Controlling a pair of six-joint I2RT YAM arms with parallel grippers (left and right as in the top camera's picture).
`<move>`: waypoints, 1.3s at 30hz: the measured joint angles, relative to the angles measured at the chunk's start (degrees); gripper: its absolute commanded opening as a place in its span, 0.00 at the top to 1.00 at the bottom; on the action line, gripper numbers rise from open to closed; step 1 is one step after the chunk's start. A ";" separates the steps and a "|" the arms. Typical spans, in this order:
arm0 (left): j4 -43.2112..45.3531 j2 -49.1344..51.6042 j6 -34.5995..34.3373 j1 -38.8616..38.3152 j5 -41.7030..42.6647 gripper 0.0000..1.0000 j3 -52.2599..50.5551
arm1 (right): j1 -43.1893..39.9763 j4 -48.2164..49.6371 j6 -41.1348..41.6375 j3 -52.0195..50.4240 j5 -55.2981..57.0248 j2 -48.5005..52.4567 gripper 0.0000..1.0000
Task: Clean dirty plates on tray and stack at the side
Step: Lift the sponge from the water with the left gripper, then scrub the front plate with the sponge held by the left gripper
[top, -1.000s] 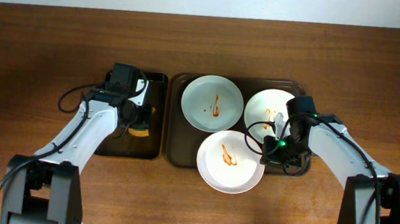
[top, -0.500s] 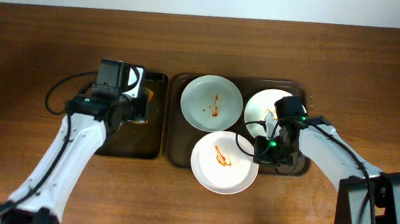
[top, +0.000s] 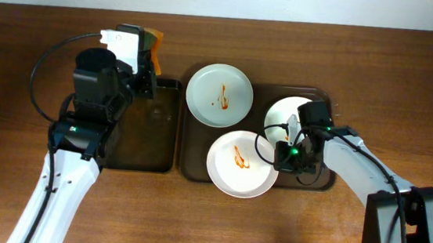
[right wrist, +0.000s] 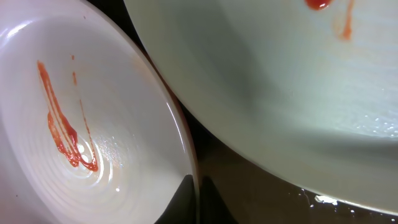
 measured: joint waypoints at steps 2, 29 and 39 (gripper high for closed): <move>0.02 0.00 0.00 0.00 0.00 1.00 0.00 | 0.00 0.00 -0.02 0.00 0.00 0.00 0.96; -24.13 26.93 0.00 -6.23 2.43 1.00 0.39 | 0.00 -0.46 0.00 0.00 0.02 0.00 0.96; -24.98 21.68 -0.50 -6.27 -0.04 1.00 2.67 | 0.00 -0.48 0.00 0.00 0.02 0.00 0.96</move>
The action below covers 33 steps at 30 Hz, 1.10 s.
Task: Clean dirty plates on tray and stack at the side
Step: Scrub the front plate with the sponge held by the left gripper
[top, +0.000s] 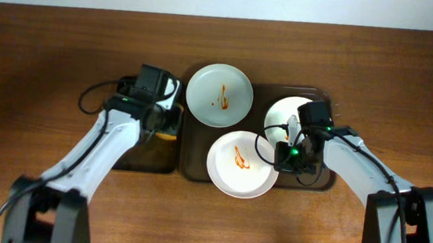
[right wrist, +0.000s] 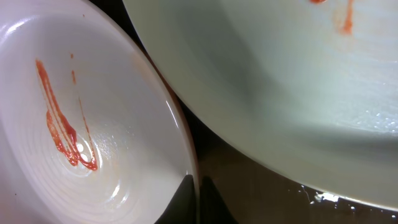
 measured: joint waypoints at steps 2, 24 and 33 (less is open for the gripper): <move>1.31 -4.15 -1.29 0.00 6.40 1.00 1.38 | 0.00 0.02 0.00 0.00 -0.02 0.00 0.96; 18.08 20.85 -26.36 -17.84 34.56 1.00 1.84 | 0.00 -0.17 -0.02 0.00 0.15 0.00 0.96; 5.22 13.11 -19.54 -16.00 12.41 1.00 2.75 | 0.00 -1.75 0.15 0.00 -0.44 0.00 0.96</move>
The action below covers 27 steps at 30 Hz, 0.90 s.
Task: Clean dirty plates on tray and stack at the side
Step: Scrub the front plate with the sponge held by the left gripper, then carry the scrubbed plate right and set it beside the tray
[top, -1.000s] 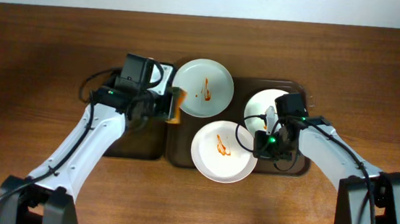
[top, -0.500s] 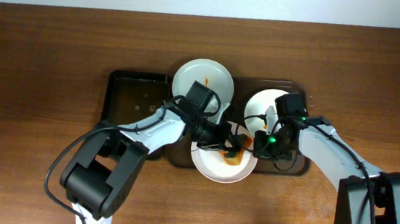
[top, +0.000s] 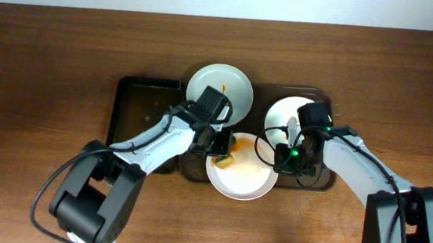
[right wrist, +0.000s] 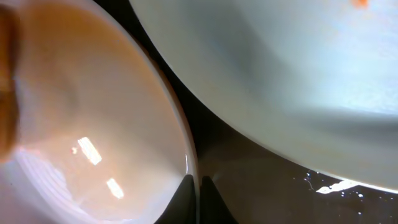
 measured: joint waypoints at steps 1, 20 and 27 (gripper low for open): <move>-0.13 -2.95 1.29 0.48 -1.09 1.00 -0.50 | 0.00 -0.02 0.02 0.00 0.02 0.00 0.96; -10.47 -15.89 2.73 17.86 -23.17 1.00 -4.52 | 0.00 -2.12 0.20 0.00 -1.18 -0.50 0.96; -7.37 -15.89 9.64 19.85 -20.63 1.00 -5.75 | 0.13 -2.56 0.02 2.67 18.95 -16.06 0.96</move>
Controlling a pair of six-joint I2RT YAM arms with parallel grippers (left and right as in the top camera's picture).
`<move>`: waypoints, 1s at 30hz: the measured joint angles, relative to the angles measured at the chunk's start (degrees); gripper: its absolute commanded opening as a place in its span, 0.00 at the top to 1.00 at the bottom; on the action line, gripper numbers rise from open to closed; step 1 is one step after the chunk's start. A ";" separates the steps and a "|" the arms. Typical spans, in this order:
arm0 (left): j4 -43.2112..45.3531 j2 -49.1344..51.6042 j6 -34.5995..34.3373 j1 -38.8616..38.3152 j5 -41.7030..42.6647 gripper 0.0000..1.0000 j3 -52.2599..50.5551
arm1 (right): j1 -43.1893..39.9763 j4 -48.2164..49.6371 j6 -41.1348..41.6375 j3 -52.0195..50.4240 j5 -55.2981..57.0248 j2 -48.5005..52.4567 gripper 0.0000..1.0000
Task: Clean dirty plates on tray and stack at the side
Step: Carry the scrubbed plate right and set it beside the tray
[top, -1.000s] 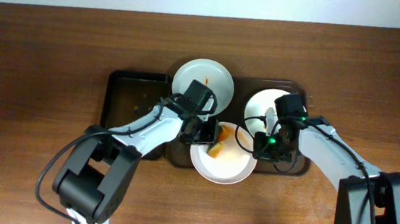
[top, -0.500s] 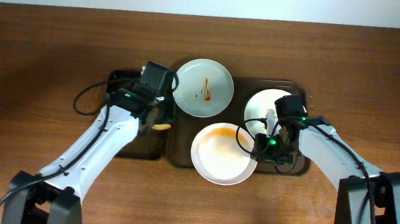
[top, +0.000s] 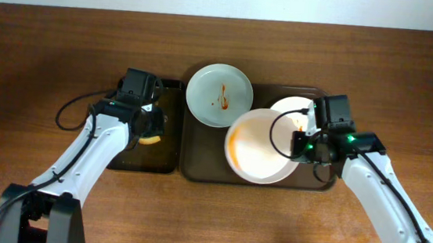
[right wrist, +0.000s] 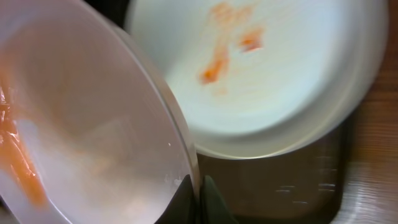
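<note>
My right gripper (top: 302, 145) (right wrist: 198, 188) is shut on the rim of a white plate (top: 260, 146) (right wrist: 93, 118), held tilted over the brown tray (top: 197, 163) (right wrist: 280, 180). An orange film is smeared over the inside of the plate. Behind it lies a pale plate (top: 300, 109) (right wrist: 273, 68) with a faint ketchup smear. A third plate (top: 219, 96) with a ketchup streak sits at the tray's back left. My left gripper (top: 148, 130) is over the black tray (top: 131, 157), shut on a tan sponge (top: 150, 138).
The black tray lies to the left of the brown tray, touching it. Bare wooden table (top: 347, 62) (right wrist: 379, 155) surrounds both trays. A black cable (top: 76, 109) loops beside the left arm.
My left gripper with the sponge has gone from the front plate back to the black tray. The right gripper has shifted right and back with the plate, which now overlaps the right plate.
First my left gripper held the sponge behind the black tray while the right one gripped the ketchup-streaked front plate. Then the sponge was at the black tray's right edge. Later it lay on the plate, the streak turned to an orange film. Now the sponge is away and the plate shifted.
</note>
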 measured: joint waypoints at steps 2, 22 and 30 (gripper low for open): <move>0.48 0.50 1.64 0.00 0.74 1.00 0.00 | 1.29 0.00 -0.04 0.02 8.61 -1.51 0.96; 2.36 7.69 2.12 0.00 1.03 1.00 -0.07 | 28.83 8.26 4.44 1.07 57.16 -1.66 0.96; 1.95 7.69 2.14 0.00 1.20 1.00 -0.07 | -12.48 6.01 10.32 3.32 18.49 -1.79 0.96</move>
